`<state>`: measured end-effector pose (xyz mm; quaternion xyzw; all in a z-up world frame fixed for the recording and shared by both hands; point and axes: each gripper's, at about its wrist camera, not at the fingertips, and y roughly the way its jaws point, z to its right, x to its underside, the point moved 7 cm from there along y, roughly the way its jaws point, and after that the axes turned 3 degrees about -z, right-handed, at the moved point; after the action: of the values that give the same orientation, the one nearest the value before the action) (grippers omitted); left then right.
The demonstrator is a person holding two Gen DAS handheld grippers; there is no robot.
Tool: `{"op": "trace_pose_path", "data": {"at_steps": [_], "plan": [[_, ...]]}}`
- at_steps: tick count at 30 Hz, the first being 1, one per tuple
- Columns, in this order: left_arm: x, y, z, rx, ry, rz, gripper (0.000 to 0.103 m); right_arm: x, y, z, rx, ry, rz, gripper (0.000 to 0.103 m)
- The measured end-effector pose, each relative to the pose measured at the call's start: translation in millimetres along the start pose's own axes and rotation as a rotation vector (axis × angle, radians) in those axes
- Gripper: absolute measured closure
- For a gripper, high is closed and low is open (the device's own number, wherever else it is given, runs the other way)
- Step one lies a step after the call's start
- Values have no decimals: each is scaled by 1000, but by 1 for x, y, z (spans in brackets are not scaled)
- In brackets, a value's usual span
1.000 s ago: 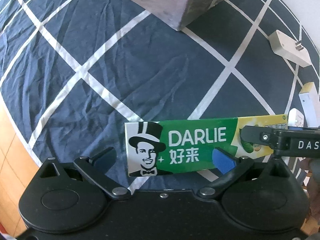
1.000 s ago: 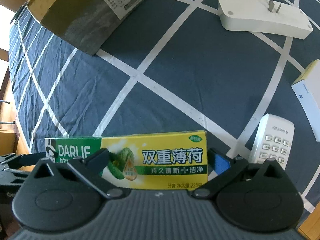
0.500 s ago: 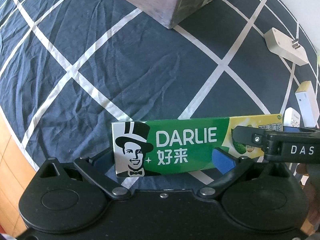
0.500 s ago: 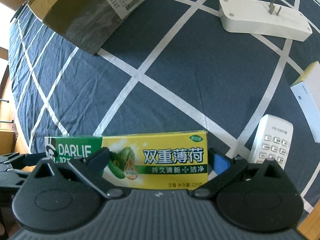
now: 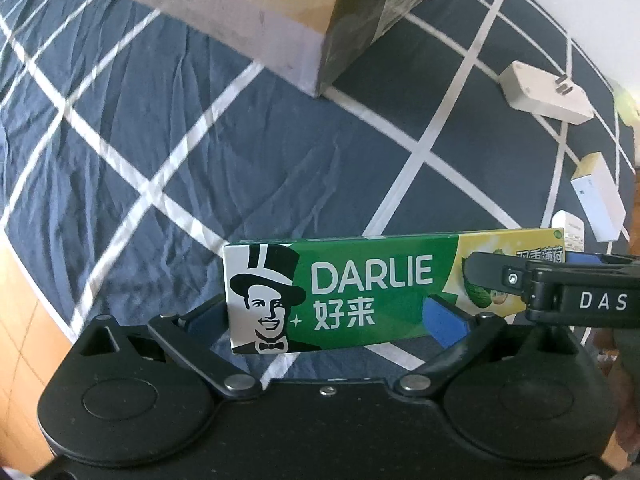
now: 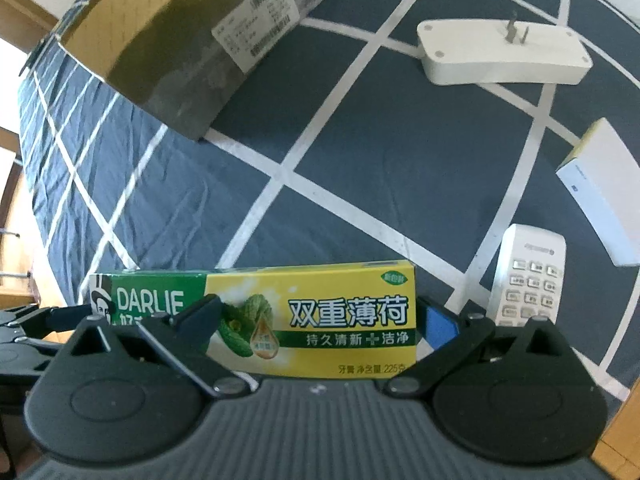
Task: Organize objects
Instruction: 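Lift the toothpaste box and carry it over the cardboard box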
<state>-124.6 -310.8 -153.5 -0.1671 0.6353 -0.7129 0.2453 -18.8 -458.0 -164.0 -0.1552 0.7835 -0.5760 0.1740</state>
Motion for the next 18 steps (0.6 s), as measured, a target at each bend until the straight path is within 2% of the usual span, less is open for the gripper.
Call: {"op": "trace_pose_path", "data": {"at_steps": [9,18], "plan": [[-20,-34,-2,-15,94,49,2,-4,-28,-17,-10,68,84,1],[-58,-69,-5,-9,206,111,2,-26,-58,-37,-1,143,193,2]]}}
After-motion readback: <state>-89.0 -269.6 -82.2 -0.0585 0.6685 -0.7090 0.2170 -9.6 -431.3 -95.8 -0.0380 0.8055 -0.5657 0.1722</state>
